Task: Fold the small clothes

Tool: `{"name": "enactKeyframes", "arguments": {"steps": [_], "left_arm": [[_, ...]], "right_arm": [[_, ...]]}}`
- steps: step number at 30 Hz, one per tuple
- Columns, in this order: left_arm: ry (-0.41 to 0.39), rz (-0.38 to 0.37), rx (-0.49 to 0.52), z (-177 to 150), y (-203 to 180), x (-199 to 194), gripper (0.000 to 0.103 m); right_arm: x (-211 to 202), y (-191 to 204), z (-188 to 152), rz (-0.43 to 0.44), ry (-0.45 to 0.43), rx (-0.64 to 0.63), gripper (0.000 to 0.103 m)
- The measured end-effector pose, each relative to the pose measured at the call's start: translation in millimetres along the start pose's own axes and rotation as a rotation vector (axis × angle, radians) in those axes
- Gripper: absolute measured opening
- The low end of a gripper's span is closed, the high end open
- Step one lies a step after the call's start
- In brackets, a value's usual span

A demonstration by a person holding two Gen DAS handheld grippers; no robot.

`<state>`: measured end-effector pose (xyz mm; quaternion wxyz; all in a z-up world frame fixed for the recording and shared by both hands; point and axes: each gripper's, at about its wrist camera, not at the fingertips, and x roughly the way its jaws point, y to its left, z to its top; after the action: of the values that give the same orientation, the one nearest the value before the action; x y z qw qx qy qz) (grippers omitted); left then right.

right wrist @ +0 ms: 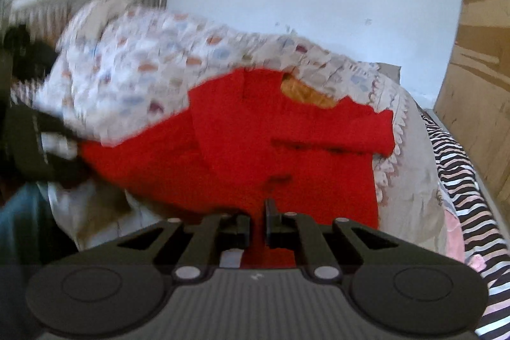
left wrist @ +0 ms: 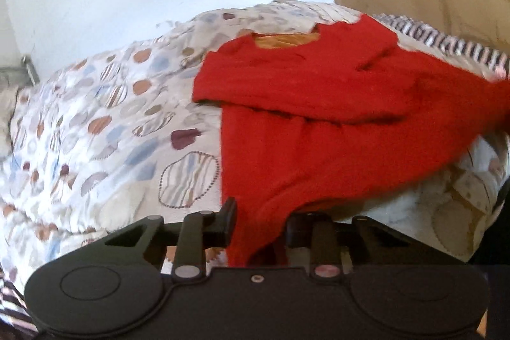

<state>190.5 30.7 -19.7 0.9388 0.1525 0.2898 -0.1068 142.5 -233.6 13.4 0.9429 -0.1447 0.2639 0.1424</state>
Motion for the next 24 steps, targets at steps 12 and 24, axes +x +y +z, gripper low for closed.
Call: {"name": "enactKeyframes", "arguments": {"steps": [12,24], "left_arm": [[-0.085,-0.075,-0.123,39.5,12.4,3.4,0.008],[-0.19,-0.05,-0.125,35.2,16.5,-32.5,0.006]], "right_arm": [[18.7,60.0,-50.2,-0.147,0.065,-0.247,0.059],[-12.2,49.7,-76.7,-0.346,-0.028,-0.239,0.006]]}}
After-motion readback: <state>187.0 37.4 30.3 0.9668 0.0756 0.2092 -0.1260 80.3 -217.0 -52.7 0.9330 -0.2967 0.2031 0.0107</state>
